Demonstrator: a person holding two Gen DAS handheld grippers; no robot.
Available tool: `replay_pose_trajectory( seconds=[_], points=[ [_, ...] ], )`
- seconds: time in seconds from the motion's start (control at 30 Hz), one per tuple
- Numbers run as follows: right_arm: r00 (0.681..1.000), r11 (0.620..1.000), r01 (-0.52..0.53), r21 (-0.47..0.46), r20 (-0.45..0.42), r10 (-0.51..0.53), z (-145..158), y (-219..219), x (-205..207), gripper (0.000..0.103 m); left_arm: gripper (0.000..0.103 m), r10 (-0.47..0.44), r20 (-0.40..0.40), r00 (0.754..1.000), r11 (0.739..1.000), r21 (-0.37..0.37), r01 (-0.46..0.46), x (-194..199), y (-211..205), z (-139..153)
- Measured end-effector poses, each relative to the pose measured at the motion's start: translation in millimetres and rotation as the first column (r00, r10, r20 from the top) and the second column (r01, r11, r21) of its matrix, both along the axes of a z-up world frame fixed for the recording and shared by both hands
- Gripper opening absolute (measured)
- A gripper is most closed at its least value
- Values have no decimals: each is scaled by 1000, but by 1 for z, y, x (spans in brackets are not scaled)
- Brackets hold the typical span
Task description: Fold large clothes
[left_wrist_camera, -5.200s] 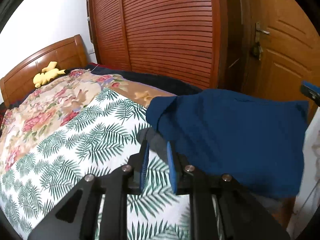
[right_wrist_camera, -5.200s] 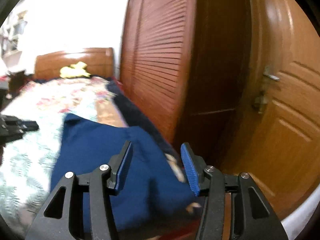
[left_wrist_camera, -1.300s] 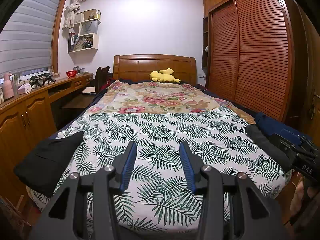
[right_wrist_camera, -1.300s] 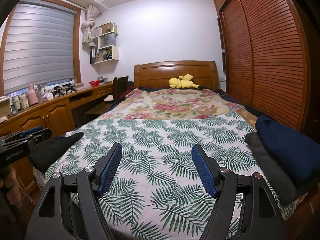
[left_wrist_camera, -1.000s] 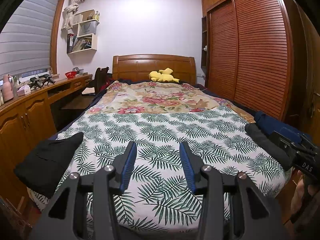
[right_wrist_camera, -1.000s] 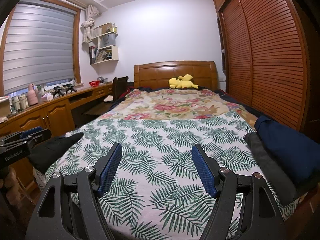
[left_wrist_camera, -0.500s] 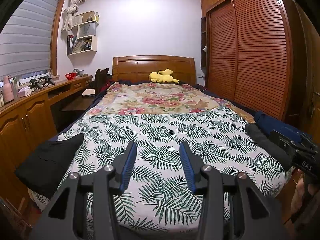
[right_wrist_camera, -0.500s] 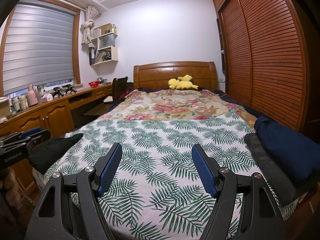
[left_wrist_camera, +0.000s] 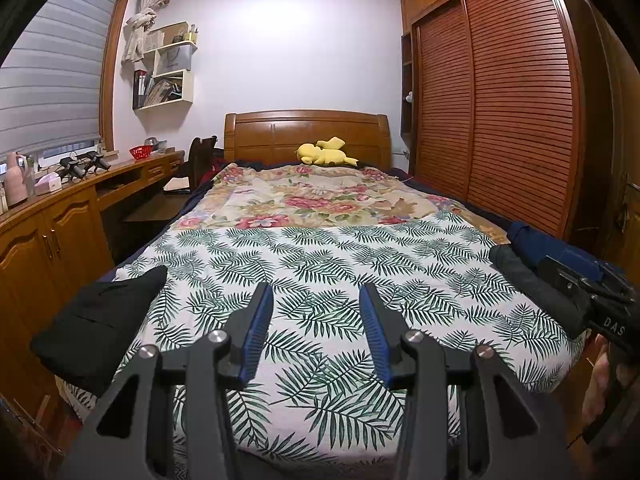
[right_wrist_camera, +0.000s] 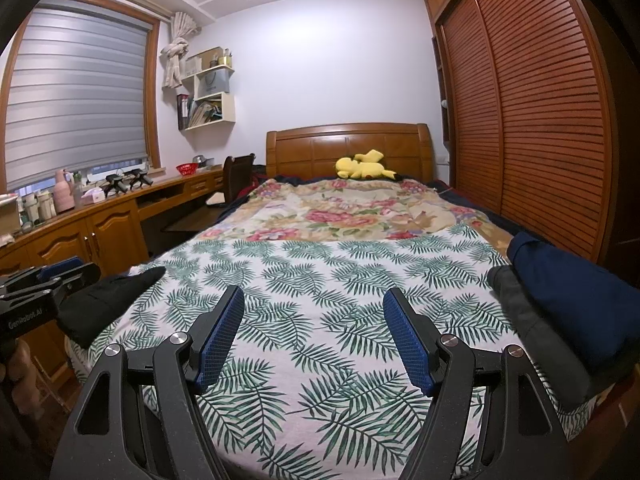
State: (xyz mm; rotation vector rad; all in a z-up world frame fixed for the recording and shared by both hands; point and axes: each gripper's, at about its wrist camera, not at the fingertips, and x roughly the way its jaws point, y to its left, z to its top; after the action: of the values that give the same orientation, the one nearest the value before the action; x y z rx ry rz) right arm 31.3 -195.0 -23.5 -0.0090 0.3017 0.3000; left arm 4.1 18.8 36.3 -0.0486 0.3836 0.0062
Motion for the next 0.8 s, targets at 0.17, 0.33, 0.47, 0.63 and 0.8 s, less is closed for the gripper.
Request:
replay_pose_trajectory(
  seconds=[0.17,0.33,0.47,0.63,0.8],
  points=[
    [1000,1000,-1,1,0,1,0,0,0,74,43,-2,1,1000,1000,-2,2,0,0,0],
    [1000,1000,0,2,-2,0,0,-1,0,74,44,-6,3,1000,1000,-4,6,0,-1,0],
    [1000,1000,-2,0,-5,2,0,-1,1,74,44,-6,4,1000,1000,-4,6,-1,-2,0],
    [1000,1000,-2,2,-4,2,1,-1,0,74,44,-6,4,1000,1000,-5,6,-1,-2,0],
    [1000,1000,-1,2,-3,1,0,-1,0,74,44,-7,5,1000,1000,-3,7,-1,-2,0]
  ],
)
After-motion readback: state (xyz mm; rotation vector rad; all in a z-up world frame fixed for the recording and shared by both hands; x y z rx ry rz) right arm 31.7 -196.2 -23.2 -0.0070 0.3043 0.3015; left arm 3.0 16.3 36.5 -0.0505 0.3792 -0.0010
